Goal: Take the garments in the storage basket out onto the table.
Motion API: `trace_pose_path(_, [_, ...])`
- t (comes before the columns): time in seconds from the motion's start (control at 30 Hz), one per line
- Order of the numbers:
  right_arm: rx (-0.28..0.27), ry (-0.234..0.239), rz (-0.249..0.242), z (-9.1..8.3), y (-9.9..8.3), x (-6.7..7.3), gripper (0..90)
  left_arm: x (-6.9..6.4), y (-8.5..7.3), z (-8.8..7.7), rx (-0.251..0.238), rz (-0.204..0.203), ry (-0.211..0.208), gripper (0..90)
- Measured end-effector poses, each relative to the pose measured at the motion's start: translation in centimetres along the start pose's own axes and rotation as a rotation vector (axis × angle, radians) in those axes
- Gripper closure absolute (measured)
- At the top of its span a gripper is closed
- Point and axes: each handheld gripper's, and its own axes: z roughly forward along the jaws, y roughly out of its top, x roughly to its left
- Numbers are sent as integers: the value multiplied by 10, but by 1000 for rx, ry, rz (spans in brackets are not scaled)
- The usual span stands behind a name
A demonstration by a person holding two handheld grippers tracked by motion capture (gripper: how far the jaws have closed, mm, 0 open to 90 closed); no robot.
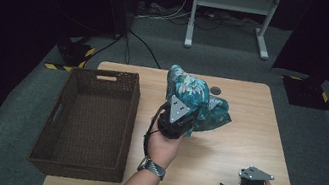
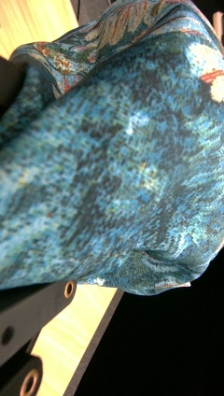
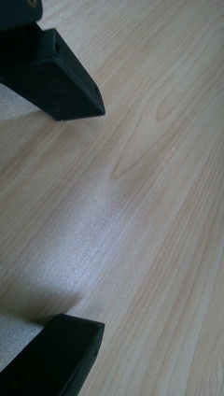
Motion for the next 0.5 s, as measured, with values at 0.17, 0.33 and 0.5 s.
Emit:
trace_pose_path(0.17, [1, 0, -1, 0, 0, 0, 5, 1, -11, 4, 34, -9, -6, 753])
trace_pose_path(0.33, [1, 1, -2, 0, 0, 0, 4, 0, -19, 10, 59, -12, -14, 752])
trace_pose_path(0.5, [1, 0, -3, 0, 0, 0, 4, -3, -28, 15, 82, -19, -26, 752])
